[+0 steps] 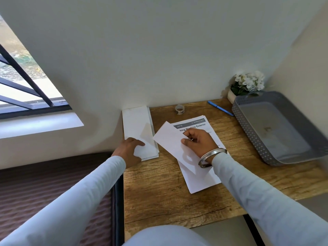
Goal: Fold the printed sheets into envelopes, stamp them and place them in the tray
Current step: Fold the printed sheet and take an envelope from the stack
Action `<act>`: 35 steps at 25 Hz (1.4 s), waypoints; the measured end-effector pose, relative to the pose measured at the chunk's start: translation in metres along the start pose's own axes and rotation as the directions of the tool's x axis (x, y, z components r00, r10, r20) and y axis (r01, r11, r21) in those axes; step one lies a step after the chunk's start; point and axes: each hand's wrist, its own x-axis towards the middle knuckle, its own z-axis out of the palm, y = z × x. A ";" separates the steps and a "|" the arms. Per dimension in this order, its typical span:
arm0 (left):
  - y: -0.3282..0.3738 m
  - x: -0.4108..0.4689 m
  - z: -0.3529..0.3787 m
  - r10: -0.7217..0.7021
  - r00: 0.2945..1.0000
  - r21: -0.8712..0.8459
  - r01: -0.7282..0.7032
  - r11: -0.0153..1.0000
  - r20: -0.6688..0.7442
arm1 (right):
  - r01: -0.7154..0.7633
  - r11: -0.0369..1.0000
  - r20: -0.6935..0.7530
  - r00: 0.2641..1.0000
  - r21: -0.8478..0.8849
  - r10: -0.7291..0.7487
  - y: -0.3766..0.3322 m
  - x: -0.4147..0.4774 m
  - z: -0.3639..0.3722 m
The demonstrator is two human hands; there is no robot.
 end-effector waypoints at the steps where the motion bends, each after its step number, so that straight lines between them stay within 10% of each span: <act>1: 0.000 0.000 0.001 -0.001 1.000 0.009 0.001 1.000 0.011 | 0.005 1.000 0.001 1.000 -0.001 -0.005 0.001 0.000 0.000; 35: 0.042 0.007 -0.003 -0.064 0.979 -0.220 0.020 0.975 -0.195 | 0.043 0.997 0.109 0.993 -0.062 -0.036 0.022 0.033 -0.037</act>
